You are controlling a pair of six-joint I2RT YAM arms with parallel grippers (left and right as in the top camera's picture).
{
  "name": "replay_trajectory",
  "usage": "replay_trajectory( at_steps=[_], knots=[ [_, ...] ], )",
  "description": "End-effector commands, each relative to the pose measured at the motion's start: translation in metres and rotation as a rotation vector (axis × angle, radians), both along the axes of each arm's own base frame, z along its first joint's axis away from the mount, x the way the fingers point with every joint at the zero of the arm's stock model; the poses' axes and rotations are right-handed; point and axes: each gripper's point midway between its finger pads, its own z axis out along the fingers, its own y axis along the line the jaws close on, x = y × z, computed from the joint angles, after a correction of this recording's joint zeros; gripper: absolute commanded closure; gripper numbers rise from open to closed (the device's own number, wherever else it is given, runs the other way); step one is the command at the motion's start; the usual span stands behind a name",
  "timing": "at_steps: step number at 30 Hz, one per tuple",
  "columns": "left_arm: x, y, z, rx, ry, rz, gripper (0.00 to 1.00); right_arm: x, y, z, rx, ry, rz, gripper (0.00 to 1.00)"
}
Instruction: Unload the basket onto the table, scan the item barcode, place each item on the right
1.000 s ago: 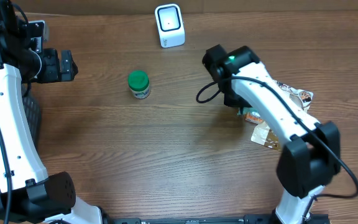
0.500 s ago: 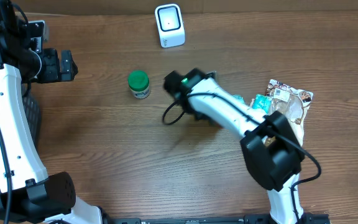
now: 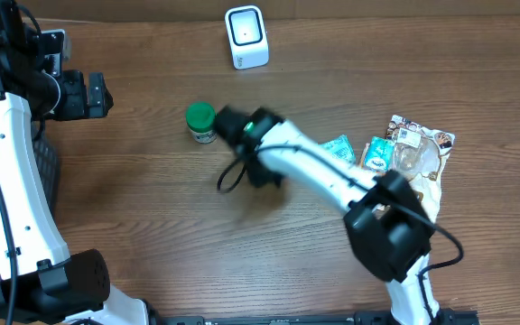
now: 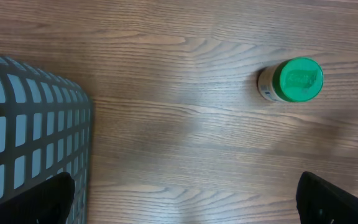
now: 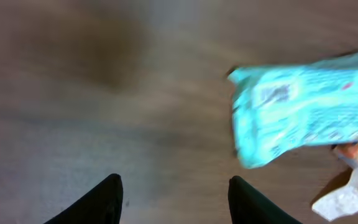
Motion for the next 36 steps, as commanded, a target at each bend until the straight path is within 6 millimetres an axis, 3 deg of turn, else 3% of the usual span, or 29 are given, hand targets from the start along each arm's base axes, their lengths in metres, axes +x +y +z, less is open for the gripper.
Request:
replay_trajectory(
  at_steps=[1,8,11,14,20,25,30,33,36],
  knots=[
    [0.000,0.001,0.001,0.010,-0.003,-0.014,0.00,0.034,-0.022,0.026,0.134,0.004,-0.062,0.45],
    [0.000,0.001,0.001,0.010,-0.003,-0.014,0.00,0.063,-0.064,0.026,0.458,0.152,0.008,0.29],
    [0.000,0.001,0.001,0.010,-0.003,-0.014,0.01,0.076,-0.096,0.024,0.570,0.157,-0.056,0.28],
    [0.000,0.001,0.001,0.010,-0.003,-0.014,0.01,0.080,-0.113,0.021,0.685,0.161,-0.073,0.28],
    [0.000,0.001,0.001,0.010,-0.003,-0.014,0.00,0.074,-0.124,0.003,0.785,0.169,-0.022,0.30],
    [0.000,0.001,0.001,0.010,-0.003,-0.014,0.00,0.070,-0.130,-0.020,0.744,0.165,-0.034,0.36],
    [0.000,0.001,0.001,0.010,-0.003,-0.014,0.01,0.062,-0.149,-0.041,0.648,0.180,-0.103,0.39],
    [0.000,0.001,0.001,0.010,-0.003,-0.014,0.01,0.056,-0.150,-0.043,0.646,0.206,-0.144,0.49],
    [0.000,0.001,0.001,0.010,-0.003,-0.014,0.00,0.050,-0.142,-0.041,0.669,0.232,-0.154,0.52]
  ],
)
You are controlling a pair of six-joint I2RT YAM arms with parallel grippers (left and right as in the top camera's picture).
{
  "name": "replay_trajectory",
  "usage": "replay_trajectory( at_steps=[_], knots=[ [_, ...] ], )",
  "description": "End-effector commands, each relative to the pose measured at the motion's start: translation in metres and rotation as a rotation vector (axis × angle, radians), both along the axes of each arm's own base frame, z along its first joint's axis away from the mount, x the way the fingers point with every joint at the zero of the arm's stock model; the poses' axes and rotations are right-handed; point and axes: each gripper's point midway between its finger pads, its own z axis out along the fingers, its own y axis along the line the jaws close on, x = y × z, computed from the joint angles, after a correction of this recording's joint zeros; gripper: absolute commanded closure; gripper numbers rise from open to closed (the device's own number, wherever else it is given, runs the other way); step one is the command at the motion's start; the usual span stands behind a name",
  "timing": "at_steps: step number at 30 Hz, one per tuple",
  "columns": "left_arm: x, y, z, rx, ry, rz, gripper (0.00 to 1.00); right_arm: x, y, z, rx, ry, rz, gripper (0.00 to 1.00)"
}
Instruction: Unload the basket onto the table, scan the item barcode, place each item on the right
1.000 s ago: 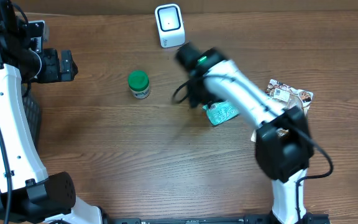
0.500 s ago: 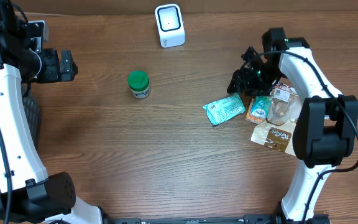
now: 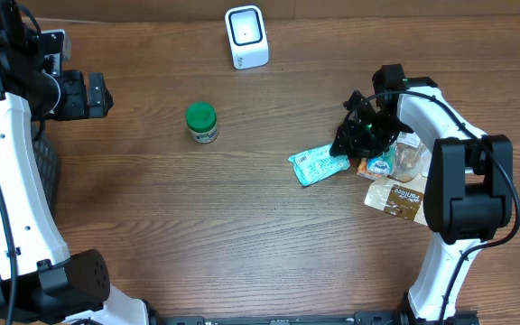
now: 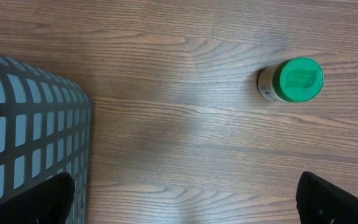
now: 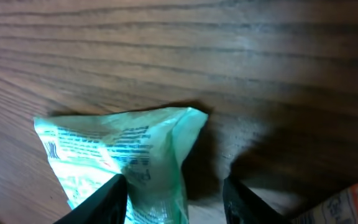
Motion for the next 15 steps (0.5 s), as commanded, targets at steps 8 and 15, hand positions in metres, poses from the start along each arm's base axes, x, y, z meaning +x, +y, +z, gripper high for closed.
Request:
replay_trajectory(
  at_steps=[8,15],
  knots=[
    [0.000,0.002,0.001,0.011,-0.003,-0.014,0.00,-0.015,0.027,0.012,0.001,0.091,-0.099,0.53],
    [0.000,0.002,0.001,0.011,-0.003,-0.014,0.00,-0.015,0.040,-0.004,0.005,0.141,-0.262,0.57]
  ],
)
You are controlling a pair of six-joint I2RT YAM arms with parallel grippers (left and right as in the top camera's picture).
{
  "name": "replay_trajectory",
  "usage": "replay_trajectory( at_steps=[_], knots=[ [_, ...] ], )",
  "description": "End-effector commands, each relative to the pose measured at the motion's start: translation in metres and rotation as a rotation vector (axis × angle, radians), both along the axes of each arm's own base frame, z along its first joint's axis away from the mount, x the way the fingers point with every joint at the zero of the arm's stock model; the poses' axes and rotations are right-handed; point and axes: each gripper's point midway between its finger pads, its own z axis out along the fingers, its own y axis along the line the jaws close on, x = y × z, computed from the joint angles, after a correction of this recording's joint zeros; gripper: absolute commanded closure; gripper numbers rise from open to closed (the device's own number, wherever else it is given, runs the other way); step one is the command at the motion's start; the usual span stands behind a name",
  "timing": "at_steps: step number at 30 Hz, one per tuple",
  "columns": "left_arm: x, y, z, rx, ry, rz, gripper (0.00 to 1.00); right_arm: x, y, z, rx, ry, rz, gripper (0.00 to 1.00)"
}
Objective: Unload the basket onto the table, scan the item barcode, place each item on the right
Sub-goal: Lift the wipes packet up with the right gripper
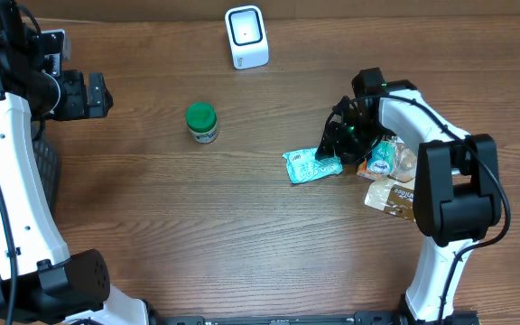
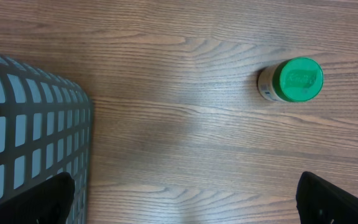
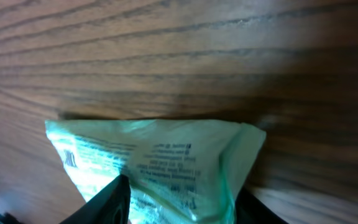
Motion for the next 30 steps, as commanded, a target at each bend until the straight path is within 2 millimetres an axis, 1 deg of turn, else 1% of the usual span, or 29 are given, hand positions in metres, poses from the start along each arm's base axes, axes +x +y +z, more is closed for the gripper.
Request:
replay_trajectory(
  at_steps=[1,2,3,9,10,11,13,15,16,17,19,20,23,27,30],
  knots=[
    [0.000,0.002,0.001,0.011,-0.003,-0.014,0.00,-0.008,0.008,-0.002,0.017,0.046,-0.117,0.60],
    [0.000,0.002,0.001,0.011,-0.003,-0.014,0.01,-0.012,0.018,-0.005,0.056,0.045,-0.102,0.63],
    [0.000,0.002,0.001,0.011,-0.003,-0.014,0.00,-0.014,0.022,-0.007,0.064,0.046,-0.093,0.64],
    [0.000,0.002,0.001,0.011,-0.003,-0.014,0.00,-0.017,0.046,-0.007,0.074,0.001,-0.006,0.64],
    [0.000,0.002,0.001,0.011,-0.003,-0.014,0.01,-0.017,0.050,-0.007,0.077,-0.008,0.004,0.66],
    [0.000,0.002,0.001,0.011,-0.003,-0.014,0.00,-0.017,0.055,-0.007,0.079,-0.018,0.015,0.69],
    [0.000,0.002,0.001,0.011,-0.003,-0.014,0.00,-0.016,0.062,-0.007,0.085,-0.035,0.033,0.85],
    [0.000,0.002,0.001,0.011,-0.003,-0.014,0.00,-0.018,0.067,-0.007,0.086,-0.037,0.047,0.94],
    [0.000,0.002,0.001,0.011,-0.003,-0.014,0.00,-0.020,0.069,-0.006,0.090,-0.036,0.052,0.96],
    [0.000,0.002,0.001,0.011,-0.003,-0.014,0.01,-0.021,0.073,-0.005,0.105,-0.031,0.059,0.96],
    [0.000,0.002,0.001,0.011,-0.003,-0.014,0.00,-0.025,0.082,0.002,0.168,-0.025,0.081,0.96],
    [0.000,0.002,0.001,0.011,-0.003,-0.014,0.00,-0.026,0.089,0.008,0.220,-0.028,0.105,0.96],
    [0.000,0.002,0.001,0.011,-0.003,-0.014,0.01,-0.023,0.097,0.026,0.327,-0.037,0.112,0.96],
    [0.000,0.002,0.001,0.011,-0.003,-0.014,0.01,-0.009,0.101,0.061,0.446,-0.122,0.140,0.96],
    [0.000,0.002,0.001,0.011,-0.003,-0.014,0.00,0.003,0.097,0.091,0.470,-0.210,0.142,0.96]
  ],
)
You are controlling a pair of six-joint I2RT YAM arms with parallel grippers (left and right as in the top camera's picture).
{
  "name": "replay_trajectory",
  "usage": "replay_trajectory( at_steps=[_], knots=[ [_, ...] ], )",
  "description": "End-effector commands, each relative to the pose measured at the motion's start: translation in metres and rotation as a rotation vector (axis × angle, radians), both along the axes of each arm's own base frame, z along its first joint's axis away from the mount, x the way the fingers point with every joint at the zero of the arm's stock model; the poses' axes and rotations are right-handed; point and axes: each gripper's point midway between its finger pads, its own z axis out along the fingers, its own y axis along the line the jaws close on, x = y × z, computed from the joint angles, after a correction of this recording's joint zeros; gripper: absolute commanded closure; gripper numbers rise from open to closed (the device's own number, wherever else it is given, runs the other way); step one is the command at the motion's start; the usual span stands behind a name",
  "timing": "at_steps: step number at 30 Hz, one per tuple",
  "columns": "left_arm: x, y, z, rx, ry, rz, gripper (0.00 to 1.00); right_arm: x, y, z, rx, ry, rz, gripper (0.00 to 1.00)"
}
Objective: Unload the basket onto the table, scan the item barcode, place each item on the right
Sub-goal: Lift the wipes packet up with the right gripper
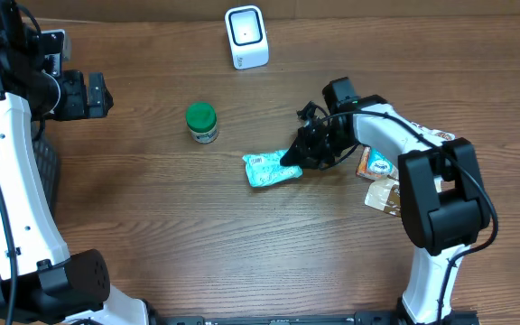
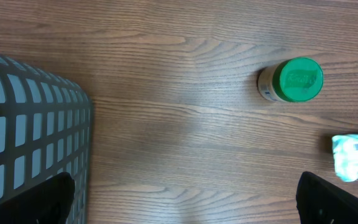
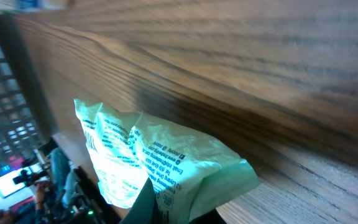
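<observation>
A teal snack packet (image 1: 267,169) is lifted at one end off the wooden table near its middle, with my right gripper (image 1: 298,155) shut on its right end. The right wrist view shows the packet (image 3: 148,155) with printed text, pinched in my right gripper (image 3: 179,211). The white barcode scanner (image 1: 246,36) stands at the table's far edge. My left gripper (image 1: 93,95) hovers high at the left, open and holding nothing, its fingertips (image 2: 55,198) far apart. The packet's edge (image 2: 356,157) shows at the right of the left wrist view.
A green-lidded jar (image 1: 200,122) stands left of the packet, also seen as the jar (image 2: 294,79) from the left wrist. Other snack packets (image 1: 385,181) lie at the right under my right arm. A grey mesh basket (image 2: 33,124) sits at the far left.
My right gripper and the teal packet have moved left, from beside the pile of packets toward the table's middle. The packet now shows in the left wrist view. My left arm has not moved.
My right arm was mid-table near the jar, blurred, its gripper open, with the teal packet by the pile. Then the gripper was at the packet beside the pile, then around its end slightly further left. Now it holds the packet near the table's middle.
</observation>
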Motion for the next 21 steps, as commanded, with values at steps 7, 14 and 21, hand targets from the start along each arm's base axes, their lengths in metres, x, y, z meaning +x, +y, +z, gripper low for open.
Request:
replay_trajectory(
  at_steps=[7,14,21],
  knots=[
    [0.000,0.002,0.001,0.011,-0.003,-0.014,0.00,0.034,-0.006,0.158,0.153,-0.369,-0.045,0.96],
    [0.000,0.002,0.001,0.011,-0.003,-0.014,0.00,0.035,-0.026,0.213,0.054,-0.454,-0.172,0.96],
    [0.000,0.002,0.001,0.011,-0.003,-0.014,0.00,0.021,-0.029,0.232,0.042,-0.426,-0.173,0.96]
  ],
)
